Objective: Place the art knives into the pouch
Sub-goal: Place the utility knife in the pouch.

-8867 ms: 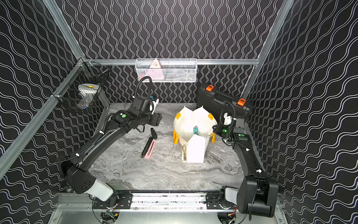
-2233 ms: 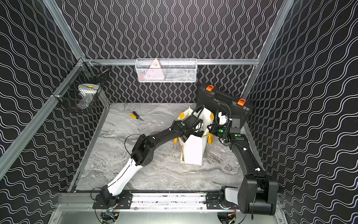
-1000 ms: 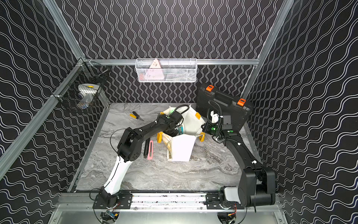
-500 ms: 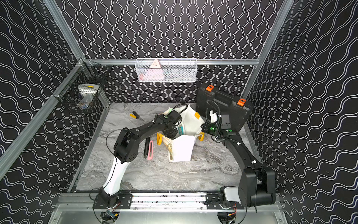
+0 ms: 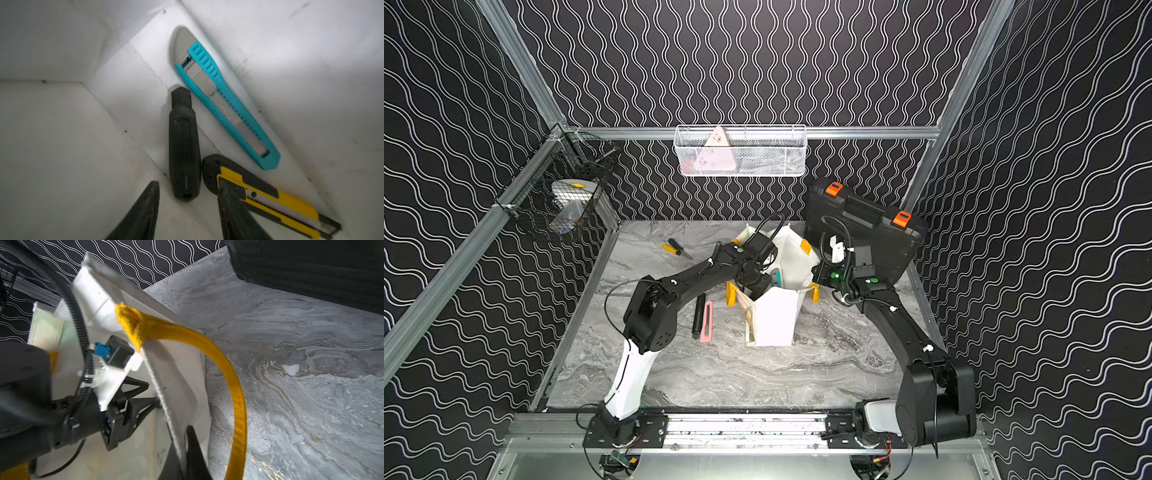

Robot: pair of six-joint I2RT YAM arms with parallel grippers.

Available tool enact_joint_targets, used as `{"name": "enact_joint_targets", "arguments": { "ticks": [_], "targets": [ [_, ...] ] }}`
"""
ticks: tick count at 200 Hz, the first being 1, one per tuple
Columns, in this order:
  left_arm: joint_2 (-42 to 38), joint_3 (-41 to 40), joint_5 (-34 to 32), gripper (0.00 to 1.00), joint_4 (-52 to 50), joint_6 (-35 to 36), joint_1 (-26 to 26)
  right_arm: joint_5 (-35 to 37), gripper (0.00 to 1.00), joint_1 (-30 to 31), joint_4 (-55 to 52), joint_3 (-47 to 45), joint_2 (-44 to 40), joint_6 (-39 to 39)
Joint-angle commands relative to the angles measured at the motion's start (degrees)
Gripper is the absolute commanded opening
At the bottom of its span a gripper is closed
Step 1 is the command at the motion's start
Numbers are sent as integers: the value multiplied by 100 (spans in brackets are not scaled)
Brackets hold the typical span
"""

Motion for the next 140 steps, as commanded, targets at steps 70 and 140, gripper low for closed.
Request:
{"name": "enact_joint_targets", "arguments": {
  "ticks": [70,140],
  "targets": [
    [-840,-40,387,61,234,-184,-60,88,0,50,188,66,19,-5],
    [-1946,-496,642,73,922,-341,-84,105,0,59,176,49,3,-25]
  ]
}}
